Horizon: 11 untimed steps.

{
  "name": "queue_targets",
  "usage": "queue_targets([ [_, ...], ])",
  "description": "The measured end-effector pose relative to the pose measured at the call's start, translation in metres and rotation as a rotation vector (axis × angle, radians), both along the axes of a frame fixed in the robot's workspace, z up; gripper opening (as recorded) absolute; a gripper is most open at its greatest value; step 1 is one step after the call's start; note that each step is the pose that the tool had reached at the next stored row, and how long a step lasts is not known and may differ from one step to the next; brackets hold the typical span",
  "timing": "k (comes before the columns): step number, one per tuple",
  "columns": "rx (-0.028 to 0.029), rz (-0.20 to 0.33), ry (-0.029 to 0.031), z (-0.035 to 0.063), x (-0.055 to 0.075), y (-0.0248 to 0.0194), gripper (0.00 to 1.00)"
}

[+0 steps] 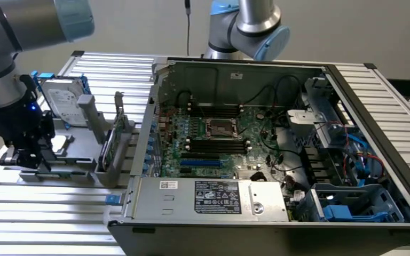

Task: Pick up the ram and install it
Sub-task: 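Pick up the ram and move it above insertion slot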

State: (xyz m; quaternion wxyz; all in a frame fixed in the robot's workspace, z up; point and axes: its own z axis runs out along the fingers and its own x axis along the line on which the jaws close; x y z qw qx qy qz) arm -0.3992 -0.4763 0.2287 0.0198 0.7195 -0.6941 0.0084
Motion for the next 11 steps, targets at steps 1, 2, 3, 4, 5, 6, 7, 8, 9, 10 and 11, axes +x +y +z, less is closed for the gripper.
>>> queue_targets([
  [1, 0.0000, 0.004, -0.0001, -0.0018, 0.000, 0.0000, 0.36],
  [2, 0.0001, 0.008, -0.0001, -0.0037, 0.000, 0.0000, 0.36],
  [3, 0.0001, 0.010, -0.0001, -0.0055, 0.000, 0.0000, 0.36],
  [4, 0.0000, 0.013, 0.0000, -0.0072, 0.000, 0.0000, 0.36],
  [5, 0.0000, 0.015, 0.0000, -0.0090, 0.000, 0.0000, 0.36],
  [6, -0.0001, 0.018, 0.0000, -0.0108, 0.000, 0.0000, 0.36],
  [7, 0.0001, 0.020, -0.0001, -0.0127, 0.000, 0.0000, 0.36],
  [8, 0.0000, 0.023, 0.0000, -0.0144, 0.000, 0.0000, 0.36],
  [9, 0.0001, 0.025, -0.0001, -0.0165, 0.000, 0.0000, 0.36],
  [10, 0.0001, 0.027, -0.0001, -0.0182, 0.000, 0.0000, 0.36],
  [11, 0.0000, 0.028, -0.0001, -0.0200, 0.000, 0.0000, 0.36],
])
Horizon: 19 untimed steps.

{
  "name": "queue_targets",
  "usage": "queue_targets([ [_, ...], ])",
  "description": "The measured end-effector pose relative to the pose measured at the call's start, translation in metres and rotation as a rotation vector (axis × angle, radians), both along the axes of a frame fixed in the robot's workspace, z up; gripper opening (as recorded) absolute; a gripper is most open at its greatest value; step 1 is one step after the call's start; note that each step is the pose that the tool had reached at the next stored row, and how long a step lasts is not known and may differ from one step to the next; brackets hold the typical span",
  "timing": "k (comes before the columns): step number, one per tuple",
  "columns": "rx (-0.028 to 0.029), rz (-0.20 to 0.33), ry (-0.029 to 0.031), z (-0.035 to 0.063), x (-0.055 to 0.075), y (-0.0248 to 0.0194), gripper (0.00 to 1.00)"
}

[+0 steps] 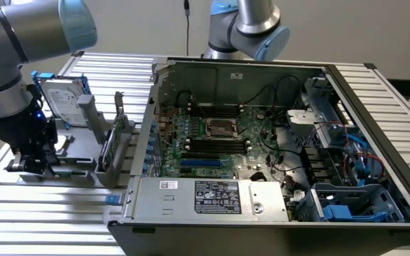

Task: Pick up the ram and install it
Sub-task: 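Pick up the ram and move it above insertion slot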

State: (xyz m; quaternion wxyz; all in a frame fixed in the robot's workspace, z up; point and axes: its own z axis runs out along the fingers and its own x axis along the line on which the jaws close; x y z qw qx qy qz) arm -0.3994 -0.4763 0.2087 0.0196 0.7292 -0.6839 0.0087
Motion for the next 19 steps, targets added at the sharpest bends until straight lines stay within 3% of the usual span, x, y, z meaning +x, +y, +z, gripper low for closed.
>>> queue_targets([
  [9, -0.0001, 0.003, 0.0001, -0.0162, -0.001, 0.0000, 0.36],
  [14, 0.0000, 0.000, 0.0002, -0.0168, -0.001, 0.0000, 0.36],
  [19, 0.0000, -0.042, 0.0000, -0.0169, -0.001, -0.0002, 0.36],
])
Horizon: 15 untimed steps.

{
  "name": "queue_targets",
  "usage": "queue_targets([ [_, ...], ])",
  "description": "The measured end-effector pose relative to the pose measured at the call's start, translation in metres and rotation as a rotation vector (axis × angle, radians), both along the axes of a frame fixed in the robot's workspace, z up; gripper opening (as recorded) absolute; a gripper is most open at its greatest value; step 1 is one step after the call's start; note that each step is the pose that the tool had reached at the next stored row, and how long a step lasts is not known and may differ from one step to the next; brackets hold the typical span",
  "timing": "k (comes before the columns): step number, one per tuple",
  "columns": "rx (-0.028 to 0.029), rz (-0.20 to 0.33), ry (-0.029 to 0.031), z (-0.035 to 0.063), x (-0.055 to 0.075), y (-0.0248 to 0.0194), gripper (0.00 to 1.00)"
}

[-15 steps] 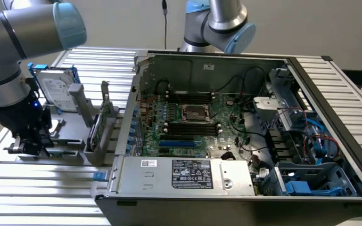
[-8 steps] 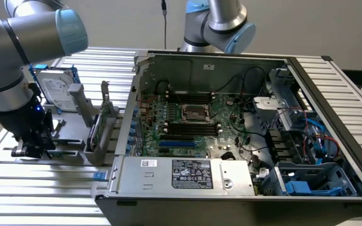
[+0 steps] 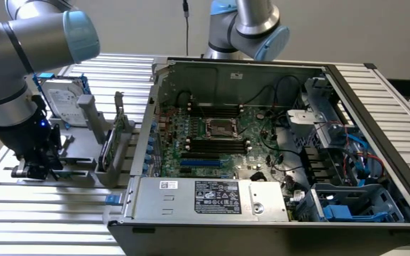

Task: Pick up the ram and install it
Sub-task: 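Pick up the ram and move it above insertion slot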

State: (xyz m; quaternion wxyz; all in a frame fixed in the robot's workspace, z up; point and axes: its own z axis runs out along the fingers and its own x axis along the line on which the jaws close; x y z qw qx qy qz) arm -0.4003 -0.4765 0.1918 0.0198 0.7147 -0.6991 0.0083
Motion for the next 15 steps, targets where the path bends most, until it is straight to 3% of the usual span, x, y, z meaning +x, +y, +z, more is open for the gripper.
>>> queue_targets([
  [7, -0.0001, -0.030, 0.0001, 0.0000, 0.0000, -0.0001, 0.36],
  [10, 0.0000, -0.031, 0.0001, 0.0000, 0.0000, -0.0001, 0.34],
  [11, 0.0000, -0.032, 0.0000, 0.0000, 0.0000, -0.0001, 0.27],
  [15, 0.0000, -0.033, 0.0000, 0.0000, 0.0000, -0.0001, 0.25],
])
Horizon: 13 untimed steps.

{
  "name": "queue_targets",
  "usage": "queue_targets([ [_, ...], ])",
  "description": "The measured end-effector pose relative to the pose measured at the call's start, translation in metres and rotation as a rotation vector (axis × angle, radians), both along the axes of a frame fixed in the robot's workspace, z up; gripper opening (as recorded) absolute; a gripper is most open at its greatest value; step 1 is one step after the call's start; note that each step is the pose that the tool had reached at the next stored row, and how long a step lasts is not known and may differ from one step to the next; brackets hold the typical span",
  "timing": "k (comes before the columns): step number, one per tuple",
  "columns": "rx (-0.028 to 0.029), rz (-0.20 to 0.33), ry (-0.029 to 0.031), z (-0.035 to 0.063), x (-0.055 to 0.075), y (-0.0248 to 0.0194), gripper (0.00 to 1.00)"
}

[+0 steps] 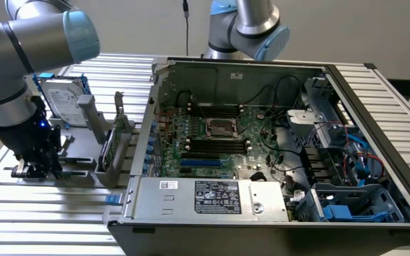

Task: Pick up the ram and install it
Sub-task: 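Pick up the ram and move it above insertion slot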

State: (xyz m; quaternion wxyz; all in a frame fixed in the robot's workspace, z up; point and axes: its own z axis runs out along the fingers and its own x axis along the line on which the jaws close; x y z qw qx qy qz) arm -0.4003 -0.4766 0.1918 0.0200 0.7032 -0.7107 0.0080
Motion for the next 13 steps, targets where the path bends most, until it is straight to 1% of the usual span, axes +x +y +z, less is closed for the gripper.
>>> queue_targets([
  [1, 0.0000, 0.000, 0.0000, 0.0000, 0.0000, 0.0000, 0.25],
  [2, -0.0001, 0.000, -0.0001, 0.0000, 0.0000, 0.0000, 0.18],
  [4, 0.0001, 0.000, 0.0000, 0.0000, 0.0000, 0.0000, 0.18],
  [5, 0.0001, 0.000, 0.0000, 0.0000, 0.0000, 0.0000, 0.14],
  [13, 0.0001, -0.003, -0.0001, 0.0009, 0.0000, 0.0000, 0.14],
])
